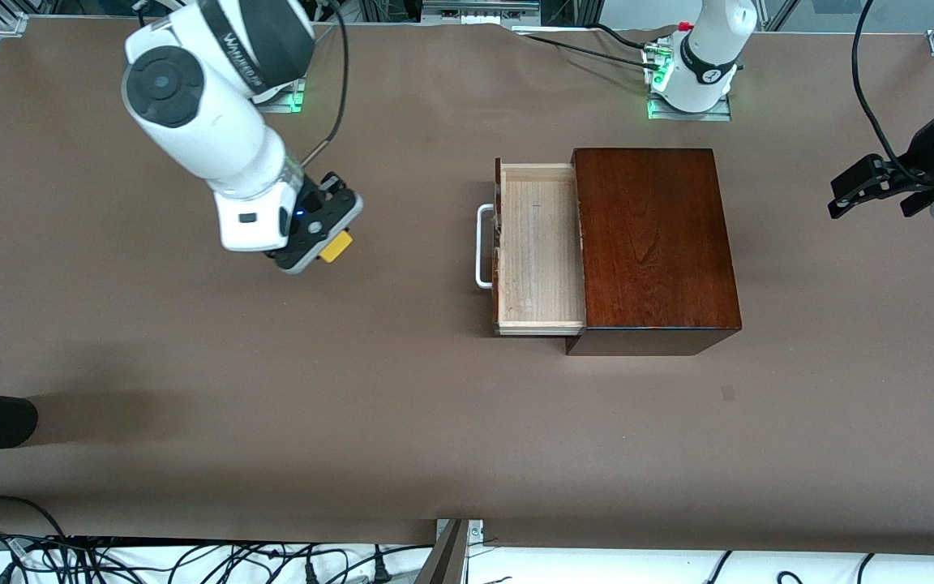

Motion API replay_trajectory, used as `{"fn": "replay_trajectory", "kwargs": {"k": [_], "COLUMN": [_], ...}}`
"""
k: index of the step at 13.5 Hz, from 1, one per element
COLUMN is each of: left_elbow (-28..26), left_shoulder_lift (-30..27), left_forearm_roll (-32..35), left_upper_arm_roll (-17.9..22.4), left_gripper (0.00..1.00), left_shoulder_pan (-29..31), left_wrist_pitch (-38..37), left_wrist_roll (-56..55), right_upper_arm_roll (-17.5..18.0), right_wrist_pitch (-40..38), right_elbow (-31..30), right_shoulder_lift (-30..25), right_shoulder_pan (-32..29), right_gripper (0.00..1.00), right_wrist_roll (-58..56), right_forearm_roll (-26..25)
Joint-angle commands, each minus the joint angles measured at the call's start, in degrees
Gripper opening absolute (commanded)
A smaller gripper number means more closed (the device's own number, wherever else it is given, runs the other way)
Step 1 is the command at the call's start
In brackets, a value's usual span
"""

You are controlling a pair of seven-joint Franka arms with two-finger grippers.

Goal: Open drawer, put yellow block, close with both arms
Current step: 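Carry the yellow cube with the right gripper over the open drawer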

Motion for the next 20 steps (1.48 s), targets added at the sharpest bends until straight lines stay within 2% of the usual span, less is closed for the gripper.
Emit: {"fn": "replay_trajectory", "kwargs": {"k": [1,4,7,15,18,20], "left_elbow": [1.8,1.8,1.71,1.8,1.8,1.8], "left_shoulder_lift": [0.85,0.85,0.85,0.85,0.85,0.85], "left_forearm_roll": [-1.41,-1.41,-1.33,-1.32,-1.24,-1.32], "left_upper_arm_roll": [-0.24,-0.24,-0.24,-0.24,-0.24,-0.24], "left_gripper": [1.0,1.0,1.0,1.0,1.0,1.0], "left_shoulder_pan": [0.61,0.61,0.53,0.53,0.53,0.53], "left_wrist_pitch": [-0.51,-0.51,-0.51,-0.51,-0.51,-0.51], "left_wrist_roll": [1.24,1.24,1.15,1.15,1.15,1.24], "right_upper_arm_roll": [-0.1,-0.1,-0.1,-0.45,-0.54,-0.54], "right_wrist_pitch": [-2.41,-2.06,-1.98,1.89,2.5,4.43], "right_elbow": [5.25,8.85,14.3,21.77,26.43,27.15], "right_shoulder_lift": [2.3,4.67,9.05,17.49,21.1,22.42], "right_shoulder_pan": [3.36,7.58,11.01,18.84,20.95,21.57], "right_gripper": [0.05,0.0,0.0,0.0,0.0,0.0], "right_wrist_roll": [0.35,0.43,0.43,0.87,0.87,0.78], "right_forearm_roll": [-0.08,-0.25,-0.43,-4.64,-6.14,-7.11]}}
